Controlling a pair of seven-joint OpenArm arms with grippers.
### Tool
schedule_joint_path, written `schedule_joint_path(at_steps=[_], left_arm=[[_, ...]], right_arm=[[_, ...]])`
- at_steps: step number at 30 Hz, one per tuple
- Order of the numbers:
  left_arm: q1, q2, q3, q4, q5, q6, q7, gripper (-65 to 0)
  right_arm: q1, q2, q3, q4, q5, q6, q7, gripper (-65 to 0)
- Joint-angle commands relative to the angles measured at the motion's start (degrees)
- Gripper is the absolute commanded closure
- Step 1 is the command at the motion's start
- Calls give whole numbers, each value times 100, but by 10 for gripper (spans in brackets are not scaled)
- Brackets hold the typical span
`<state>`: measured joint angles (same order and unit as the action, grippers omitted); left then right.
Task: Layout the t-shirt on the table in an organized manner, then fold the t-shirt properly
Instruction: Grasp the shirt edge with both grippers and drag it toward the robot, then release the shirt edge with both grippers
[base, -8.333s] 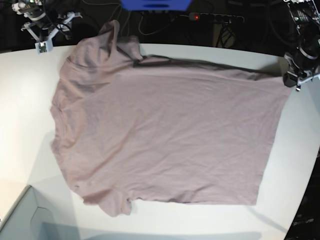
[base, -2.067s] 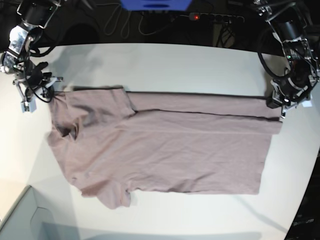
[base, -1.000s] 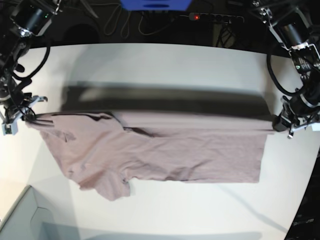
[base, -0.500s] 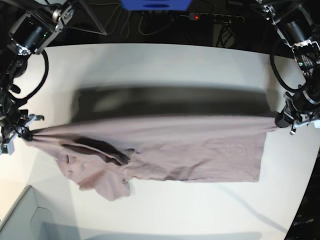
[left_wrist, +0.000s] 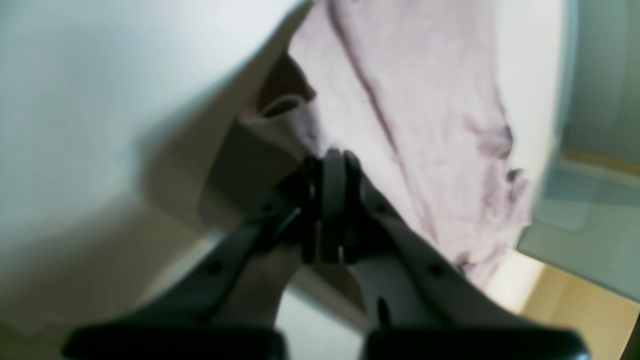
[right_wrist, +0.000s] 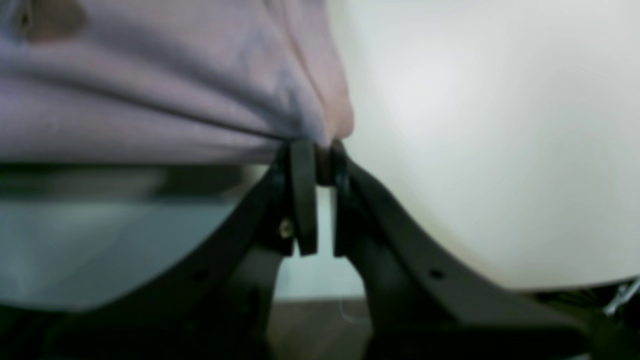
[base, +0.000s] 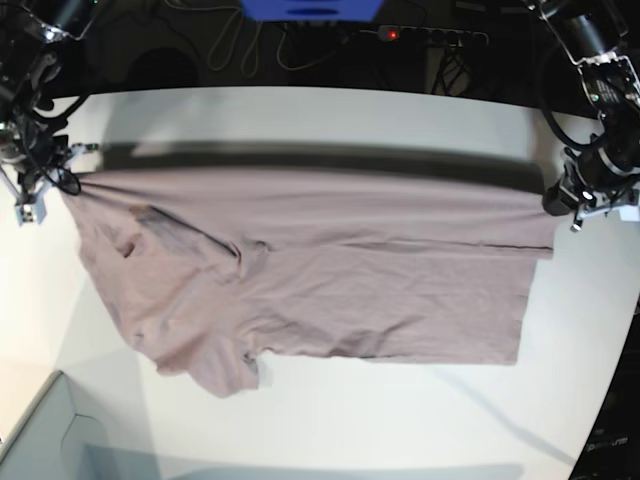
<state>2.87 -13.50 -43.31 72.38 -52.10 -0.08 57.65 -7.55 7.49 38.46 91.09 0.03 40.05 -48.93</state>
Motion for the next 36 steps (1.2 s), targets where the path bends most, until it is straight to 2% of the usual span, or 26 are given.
schedule_joint_path(at_steps=[1, 3, 9, 13, 36], left_arm=[[51, -123, -25, 107, -78, -14, -81, 0], [209, -123, -25, 107, -78, -14, -99, 0], [526, -79, -25, 72, -78, -14, -108, 0], [622, -79, -25, 37, -78, -14, -108, 0], [974, -105, -34, 116, -87, -23, -81, 0]], right_arm=[[-93, 100, 27, 100, -25, -5, 62, 0], [-375, 38, 27, 100, -16, -5, 159, 0], [-1113, -331, 27, 100, -16, -5, 1258, 0], [-1359, -463, 44, 100, -34, -5, 1618, 0], [-1596, -454, 53, 91, -34, -5, 1679, 0]])
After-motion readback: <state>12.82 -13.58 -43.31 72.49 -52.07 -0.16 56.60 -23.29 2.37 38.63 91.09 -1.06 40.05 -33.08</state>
